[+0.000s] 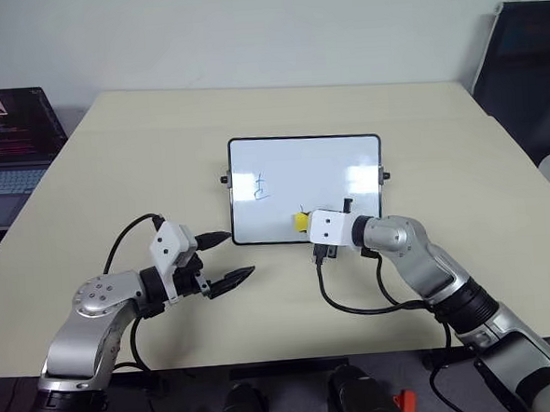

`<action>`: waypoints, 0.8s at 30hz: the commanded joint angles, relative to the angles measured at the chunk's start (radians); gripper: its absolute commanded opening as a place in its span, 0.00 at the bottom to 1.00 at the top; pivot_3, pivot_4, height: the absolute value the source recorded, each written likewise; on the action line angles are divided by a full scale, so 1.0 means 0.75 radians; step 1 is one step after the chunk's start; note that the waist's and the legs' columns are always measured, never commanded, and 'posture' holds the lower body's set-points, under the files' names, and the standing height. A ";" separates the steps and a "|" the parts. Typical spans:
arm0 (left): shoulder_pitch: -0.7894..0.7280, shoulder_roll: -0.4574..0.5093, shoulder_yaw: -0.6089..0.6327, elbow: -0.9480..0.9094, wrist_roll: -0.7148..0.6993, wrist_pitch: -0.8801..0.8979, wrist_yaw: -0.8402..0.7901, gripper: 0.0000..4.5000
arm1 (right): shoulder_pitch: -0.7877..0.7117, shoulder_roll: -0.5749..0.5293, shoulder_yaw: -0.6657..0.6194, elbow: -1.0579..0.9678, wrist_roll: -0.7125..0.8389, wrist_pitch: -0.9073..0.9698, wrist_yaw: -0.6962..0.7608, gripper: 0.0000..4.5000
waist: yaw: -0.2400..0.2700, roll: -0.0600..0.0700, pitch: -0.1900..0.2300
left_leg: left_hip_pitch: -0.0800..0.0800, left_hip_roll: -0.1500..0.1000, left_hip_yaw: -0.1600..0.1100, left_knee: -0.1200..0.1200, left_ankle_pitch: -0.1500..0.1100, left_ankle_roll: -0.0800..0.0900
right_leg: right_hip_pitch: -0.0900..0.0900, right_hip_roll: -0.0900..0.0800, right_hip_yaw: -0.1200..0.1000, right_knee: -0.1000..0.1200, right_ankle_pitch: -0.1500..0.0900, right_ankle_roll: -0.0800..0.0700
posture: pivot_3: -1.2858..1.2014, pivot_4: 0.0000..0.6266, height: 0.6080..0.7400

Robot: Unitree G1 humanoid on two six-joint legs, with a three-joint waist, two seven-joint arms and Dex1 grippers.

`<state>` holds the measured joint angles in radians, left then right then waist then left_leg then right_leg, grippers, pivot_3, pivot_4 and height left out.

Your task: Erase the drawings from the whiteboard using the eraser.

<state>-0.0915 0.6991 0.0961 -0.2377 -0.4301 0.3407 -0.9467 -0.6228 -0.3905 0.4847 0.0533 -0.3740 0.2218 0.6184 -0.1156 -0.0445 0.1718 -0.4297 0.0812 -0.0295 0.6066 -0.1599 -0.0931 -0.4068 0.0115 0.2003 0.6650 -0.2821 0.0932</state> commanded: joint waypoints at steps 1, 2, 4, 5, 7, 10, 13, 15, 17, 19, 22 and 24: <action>-0.002 0.002 0.015 -0.042 -0.008 -0.016 0.003 1.00 | -0.072 0.003 -0.104 0.110 -0.071 0.020 -0.169 0.25 | -0.003 0.000 0.000 | 0.000 0.000 0.000 0.000 0.000 0.000 | 0.000 0.000 0.000 0.000 0.000 0.000 | 0.52 0.24 1.00; -0.001 0.002 0.016 -0.043 -0.009 -0.016 0.004 1.00 | -0.072 -0.003 -0.100 0.116 -0.066 0.026 -0.159 0.24 | -0.003 0.000 0.000 | 0.000 0.000 0.000 0.000 0.000 0.000 | 0.000 0.000 0.001 0.000 0.000 0.000 | 0.52 0.24 1.00; 0.001 0.002 0.015 -0.046 -0.009 -0.015 0.004 1.00 | -0.055 -0.020 -0.080 0.112 -0.055 0.030 -0.107 0.24 | 0.002 -0.001 0.000 | 0.000 -0.001 0.000 0.002 0.000 0.000 | 0.001 0.000 0.001 -0.001 0.000 0.000 | 0.52 0.24 1.00; 0.002 0.002 0.016 -0.047 -0.009 -0.014 0.005 1.00 | -0.045 -0.028 -0.071 0.106 -0.051 0.034 -0.086 0.24 | 0.003 -0.001 -0.001 | 0.000 -0.001 0.000 0.002 0.000 0.000 | 0.001 0.000 0.001 -0.002 0.000 0.000 | 0.52 0.24 1.00; 0.002 0.003 0.017 -0.050 -0.011 -0.010 0.007 1.00 | -0.018 -0.046 -0.048 0.078 -0.039 0.050 -0.018 0.24 | 0.003 -0.001 -0.001 | 0.000 -0.001 0.000 0.002 0.000 0.000 | 0.001 -0.001 0.001 -0.002 0.000 0.000 | 0.52 0.24 1.00; 0.001 0.003 0.017 -0.053 -0.013 -0.007 0.009 1.00 | 0.021 -0.087 0.006 0.018 -0.036 0.042 0.107 0.24 | 0.002 -0.001 -0.001 | 0.000 -0.001 0.000 0.001 0.000 0.000 | 0.001 -0.001 0.001 -0.002 0.000 0.000 | 0.52 0.24 1.00; -0.001 0.003 0.015 -0.056 -0.013 -0.004 0.011 1.00 | 0.029 -0.105 0.035 -0.013 -0.062 0.022 0.157 0.24 | 0.001 -0.001 -0.001 | 0.000 0.000 0.000 -0.001 0.000 0.000 | 0.000 -0.001 0.000 -0.001 0.000 0.000 | 0.52 0.24 1.00; -0.002 0.003 0.014 -0.059 -0.014 -0.002 0.012 1.00 | 0.016 -0.100 0.025 -0.008 -0.077 0.014 0.128 0.24 | 0.000 -0.001 -0.001 | 0.000 0.000 0.000 -0.002 0.000 0.000 | -0.001 0.000 0.000 -0.001 0.000 0.000 | 0.52 0.24 1.00; -0.003 0.003 0.014 -0.059 -0.015 -0.001 0.013 1.00 | 0.003 -0.092 0.013 0.002 -0.092 0.004 0.098 0.24 | 0.000 -0.001 -0.001 | 0.000 0.000 0.000 -0.002 0.000 0.000 | -0.001 0.000 0.000 -0.001 0.000 0.000 | 0.52 0.24 1.00; -0.004 0.003 0.012 -0.059 -0.015 0.001 0.014 1.00 | -0.039 -0.048 -0.050 0.041 -0.114 -0.006 -0.042 0.24 | -0.001 -0.001 -0.001 | 0.000 0.000 0.001 -0.002 0.000 0.000 | -0.001 -0.001 0.000 -0.002 0.000 0.000 | 0.52 0.24 1.00; -0.005 0.003 0.011 -0.059 -0.017 0.002 0.016 1.00 | -0.067 -0.012 -0.110 0.064 -0.097 -0.006 -0.142 0.24 | -0.007 0.000 0.000 | 0.000 0.000 0.001 -0.001 0.000 0.000 | -0.003 -0.001 0.001 -0.002 0.000 0.000 | 0.52 0.24 1.00; 0.003 0.005 0.021 -0.057 -0.020 0.001 0.020 1.00 | -0.045 0.007 -0.141 0.028 -0.038 0.026 -0.113 0.24 | -0.005 -0.001 0.000 | 0.000 -0.001 0.000 -0.001 0.000 0.000 | -0.002 -0.001 0.001 -0.002 0.000 0.000 | 0.52 0.24 1.00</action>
<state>-0.0869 0.6988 0.0953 -0.2448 -0.4322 0.3440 -0.9309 -0.6573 -0.3852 0.4243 0.0825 -0.4196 0.2127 0.5420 -0.1193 -0.0451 0.1719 -0.4301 0.0806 -0.0291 0.6061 -0.1598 -0.0930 -0.4080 0.0110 0.2013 0.6637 -0.2821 0.0931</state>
